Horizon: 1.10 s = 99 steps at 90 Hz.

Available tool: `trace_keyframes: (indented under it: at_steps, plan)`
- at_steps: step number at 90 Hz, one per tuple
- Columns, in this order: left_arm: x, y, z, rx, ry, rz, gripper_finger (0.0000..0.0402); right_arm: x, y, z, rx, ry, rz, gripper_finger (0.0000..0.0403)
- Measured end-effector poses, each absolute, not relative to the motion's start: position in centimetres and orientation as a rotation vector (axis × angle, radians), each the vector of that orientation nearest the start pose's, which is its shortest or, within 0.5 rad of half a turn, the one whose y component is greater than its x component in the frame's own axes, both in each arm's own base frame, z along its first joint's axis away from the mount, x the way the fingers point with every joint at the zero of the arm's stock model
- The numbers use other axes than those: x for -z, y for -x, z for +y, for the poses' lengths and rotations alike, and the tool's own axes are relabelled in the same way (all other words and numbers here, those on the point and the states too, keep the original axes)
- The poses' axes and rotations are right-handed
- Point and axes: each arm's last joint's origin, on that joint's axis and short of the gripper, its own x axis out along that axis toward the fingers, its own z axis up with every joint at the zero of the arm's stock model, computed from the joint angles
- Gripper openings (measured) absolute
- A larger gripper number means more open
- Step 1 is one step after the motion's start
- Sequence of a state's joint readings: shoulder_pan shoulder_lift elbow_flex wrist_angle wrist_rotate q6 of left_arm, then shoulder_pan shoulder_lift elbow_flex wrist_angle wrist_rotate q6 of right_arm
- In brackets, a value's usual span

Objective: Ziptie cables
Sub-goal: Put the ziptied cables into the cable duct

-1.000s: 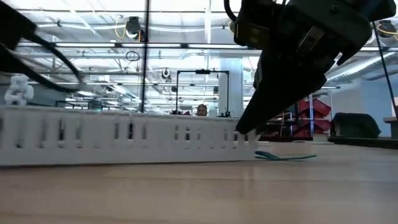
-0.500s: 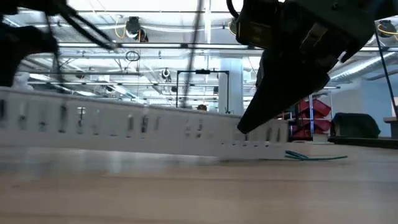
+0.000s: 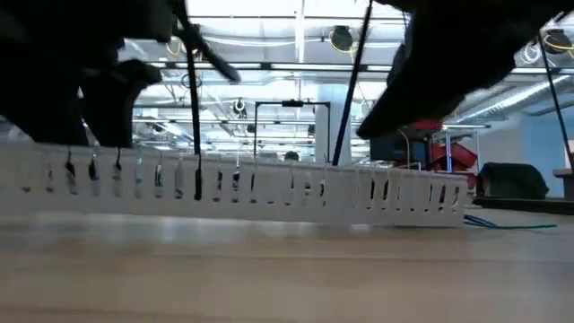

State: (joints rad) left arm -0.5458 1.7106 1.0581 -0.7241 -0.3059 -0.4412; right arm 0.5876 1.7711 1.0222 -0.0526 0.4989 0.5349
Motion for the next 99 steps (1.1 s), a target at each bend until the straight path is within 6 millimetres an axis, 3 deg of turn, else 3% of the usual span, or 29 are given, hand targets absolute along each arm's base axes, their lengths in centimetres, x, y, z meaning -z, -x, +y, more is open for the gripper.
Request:
trace_keyframes:
  at_steps: [13,21,37,47,57,70,99]
  plan:
    - [-16.2,-26.9,-14.5,-0.091,-0.147,1.223,0.0203,-18.0,-31.4,19.6,0.032,-0.083,0.548,0.0028]
    - [-16.6,-27.0,-14.6,-0.163,-0.096,1.211,0.0203,-17.2,-32.4,19.7,0.014,-0.049,0.486,0.0026]
    - [-17.8,-27.3,-15.2,-0.182,-0.119,1.159,0.0203,-15.0,-34.6,17.2,0.144,0.007,0.480,0.0017]
    - [-17.8,-27.2,-15.3,-0.154,-0.138,1.168,0.0203,-13.9,-35.3,15.7,0.159,0.137,0.521,0.0020]
    - [-17.8,-27.3,-15.3,-0.130,-0.157,1.177,0.0203,-13.7,-35.5,15.5,0.113,0.237,0.539,0.0042]
    - [-17.8,-27.2,-15.3,-0.069,-0.238,1.186,0.0203,-13.6,-35.5,15.7,0.009,0.242,0.560,0.0081]
    - [-17.9,-27.3,-15.3,-0.045,-0.261,1.185,0.0203,-13.6,-35.9,14.8,0.009,0.308,0.571,0.0132]
